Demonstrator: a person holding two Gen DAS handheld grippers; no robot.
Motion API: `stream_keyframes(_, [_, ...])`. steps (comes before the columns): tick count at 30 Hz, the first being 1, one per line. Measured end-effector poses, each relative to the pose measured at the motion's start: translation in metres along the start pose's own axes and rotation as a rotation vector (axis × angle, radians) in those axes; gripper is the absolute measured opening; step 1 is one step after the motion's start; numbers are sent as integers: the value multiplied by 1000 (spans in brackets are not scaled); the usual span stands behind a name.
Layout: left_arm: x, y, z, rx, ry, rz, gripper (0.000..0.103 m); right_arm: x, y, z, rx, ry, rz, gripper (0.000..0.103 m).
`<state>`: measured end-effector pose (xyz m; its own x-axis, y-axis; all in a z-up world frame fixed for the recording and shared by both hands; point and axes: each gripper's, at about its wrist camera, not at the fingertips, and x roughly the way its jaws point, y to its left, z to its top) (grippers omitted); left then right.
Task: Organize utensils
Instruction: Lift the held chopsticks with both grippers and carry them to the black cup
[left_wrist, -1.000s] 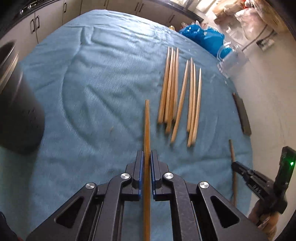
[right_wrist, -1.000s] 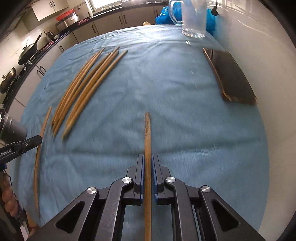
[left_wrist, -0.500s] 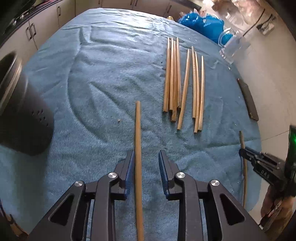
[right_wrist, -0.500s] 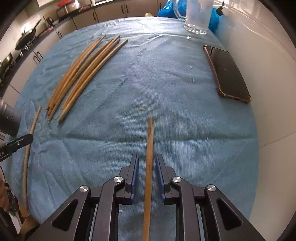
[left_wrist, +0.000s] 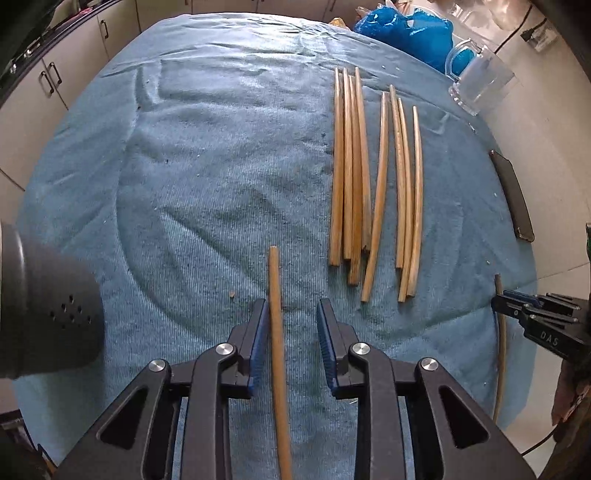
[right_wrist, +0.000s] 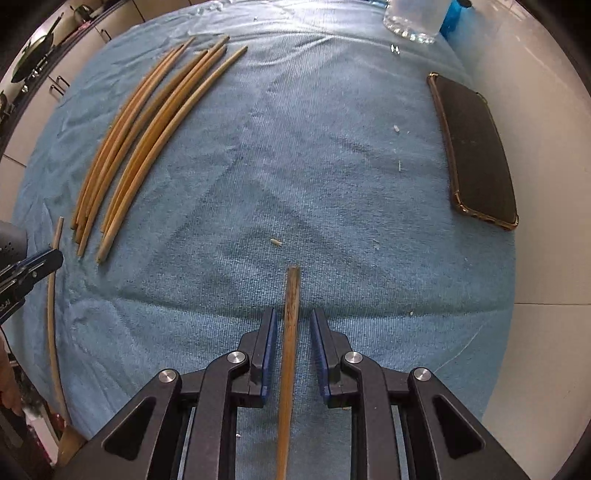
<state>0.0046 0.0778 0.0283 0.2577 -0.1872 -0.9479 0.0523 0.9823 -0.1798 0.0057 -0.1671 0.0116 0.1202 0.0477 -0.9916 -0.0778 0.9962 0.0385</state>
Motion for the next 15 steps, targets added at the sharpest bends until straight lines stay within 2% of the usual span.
stream_keyframes(3, [2,-2,3,24,3,-1,25,1,0,8,-3,8,1,19])
stream_keyframes(4, [3,-3,4,38,3,-1,21,2,2,11,-10,6,-3,17])
stream_keyframes(5, [3,-3,4,47,-1,0,7,4,1,18,-14,-2,-5,9])
stream_keyframes(7, [4,-1,3,35,-10,-22,6,3,3,19,-17,-29,-8,8])
stream_keyframes(10, [-9,2,-9,38,-72,-61,5,-2,7,9,0,-87,23,7])
stream_keyframes(14, [-40,4,-28,45,-163,-139,5,-22,9,-5,30,-198,95,7])
stream_keyframes(15, [-52,5,-34,50,-194,-153,5,-33,13,-10,31,-251,114,7])
